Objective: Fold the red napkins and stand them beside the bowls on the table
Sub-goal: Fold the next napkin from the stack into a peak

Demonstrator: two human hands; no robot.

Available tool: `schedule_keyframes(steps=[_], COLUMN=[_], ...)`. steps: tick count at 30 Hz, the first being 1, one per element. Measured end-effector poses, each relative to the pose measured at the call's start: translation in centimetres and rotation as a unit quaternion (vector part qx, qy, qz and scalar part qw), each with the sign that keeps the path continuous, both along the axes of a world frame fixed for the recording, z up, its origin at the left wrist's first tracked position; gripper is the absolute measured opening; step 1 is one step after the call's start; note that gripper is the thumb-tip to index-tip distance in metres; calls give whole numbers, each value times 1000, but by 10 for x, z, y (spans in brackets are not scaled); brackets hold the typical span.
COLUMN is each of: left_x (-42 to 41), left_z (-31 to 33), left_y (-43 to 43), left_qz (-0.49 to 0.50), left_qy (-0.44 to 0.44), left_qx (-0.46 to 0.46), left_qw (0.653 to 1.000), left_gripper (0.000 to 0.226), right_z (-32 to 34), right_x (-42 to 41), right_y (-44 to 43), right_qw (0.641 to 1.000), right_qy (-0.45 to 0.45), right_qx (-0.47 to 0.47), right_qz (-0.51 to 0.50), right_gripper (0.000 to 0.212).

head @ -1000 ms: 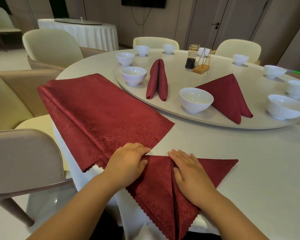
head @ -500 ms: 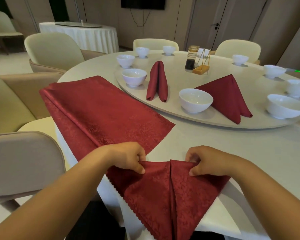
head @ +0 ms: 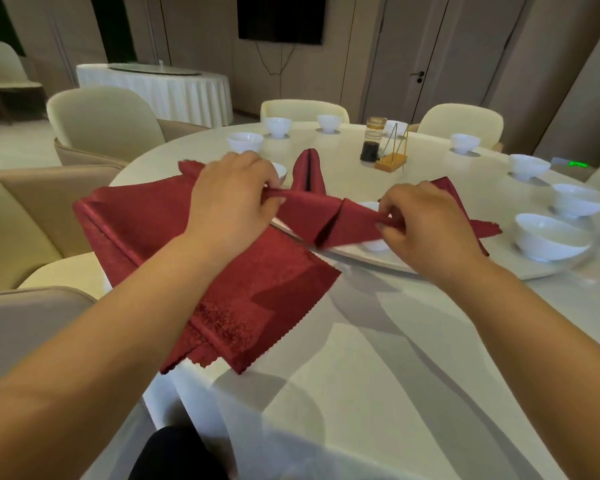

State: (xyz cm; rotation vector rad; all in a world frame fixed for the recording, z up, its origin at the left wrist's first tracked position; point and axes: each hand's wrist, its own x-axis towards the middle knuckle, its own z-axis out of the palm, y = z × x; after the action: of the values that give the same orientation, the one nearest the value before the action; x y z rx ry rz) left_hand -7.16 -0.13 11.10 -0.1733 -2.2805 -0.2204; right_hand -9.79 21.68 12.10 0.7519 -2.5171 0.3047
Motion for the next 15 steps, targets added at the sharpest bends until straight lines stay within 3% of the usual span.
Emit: schedule_keyframes(steps=[2, 5, 8, 12, 15], left_x=[-1, 9, 36, 73, 83], left_z=[-16, -56, -101, -141, -143], left_y=[-4, -9, -9, -12, -12], left_qz=[-23, -85, -116, -116, -84], left_qy=[61, 29, -34, -163, -193], left_qx=[-34, -54, -56, -13, 35], left_qw=[997, 995, 991, 980, 977], left_gripper=[8, 10, 13, 28, 47], right_z=[-16, -51, -89, -122, -124], right_x=[0, 4, 21, 47, 48], right_y=[-3, 2, 12, 27, 31], right_qw=[998, 995, 990, 979, 976], right_qy=[64, 72, 18, -104, -141], right_qx=[14, 51, 80, 66, 40], right_qz=[-7, 36, 117, 161, 161], right_gripper=[14, 14, 4, 15, 24])
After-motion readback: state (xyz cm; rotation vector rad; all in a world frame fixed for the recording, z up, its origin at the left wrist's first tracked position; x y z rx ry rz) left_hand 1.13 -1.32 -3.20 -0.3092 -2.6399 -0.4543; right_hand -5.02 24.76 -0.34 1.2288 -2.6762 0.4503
